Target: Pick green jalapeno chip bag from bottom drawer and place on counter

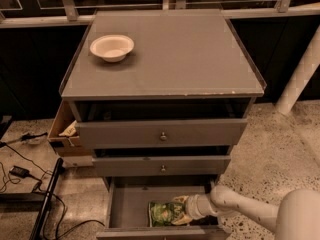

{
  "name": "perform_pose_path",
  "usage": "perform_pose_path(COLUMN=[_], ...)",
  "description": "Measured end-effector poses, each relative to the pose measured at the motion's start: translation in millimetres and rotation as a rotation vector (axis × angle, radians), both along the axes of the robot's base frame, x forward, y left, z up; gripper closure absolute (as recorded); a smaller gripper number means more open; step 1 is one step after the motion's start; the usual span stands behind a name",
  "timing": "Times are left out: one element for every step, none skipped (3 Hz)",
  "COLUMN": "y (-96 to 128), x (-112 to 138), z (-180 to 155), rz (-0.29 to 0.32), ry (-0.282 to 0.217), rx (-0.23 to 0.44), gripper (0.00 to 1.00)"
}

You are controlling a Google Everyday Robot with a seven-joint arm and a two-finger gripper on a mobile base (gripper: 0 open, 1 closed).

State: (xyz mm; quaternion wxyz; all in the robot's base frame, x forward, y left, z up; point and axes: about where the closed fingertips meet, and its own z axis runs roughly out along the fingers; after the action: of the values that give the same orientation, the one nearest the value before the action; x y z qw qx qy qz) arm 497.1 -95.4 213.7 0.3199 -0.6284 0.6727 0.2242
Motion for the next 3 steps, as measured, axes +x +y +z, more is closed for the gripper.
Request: perform_pose_path(y=[8,15,20], x=[13,21,24], z=[-11,-17,-31], rz=[0.004,0.01,0.015], ry=[-0.008,-0.014,0.004], rx=[0.032,0.051,0.059], gripper=[0.42,0.42,0.41])
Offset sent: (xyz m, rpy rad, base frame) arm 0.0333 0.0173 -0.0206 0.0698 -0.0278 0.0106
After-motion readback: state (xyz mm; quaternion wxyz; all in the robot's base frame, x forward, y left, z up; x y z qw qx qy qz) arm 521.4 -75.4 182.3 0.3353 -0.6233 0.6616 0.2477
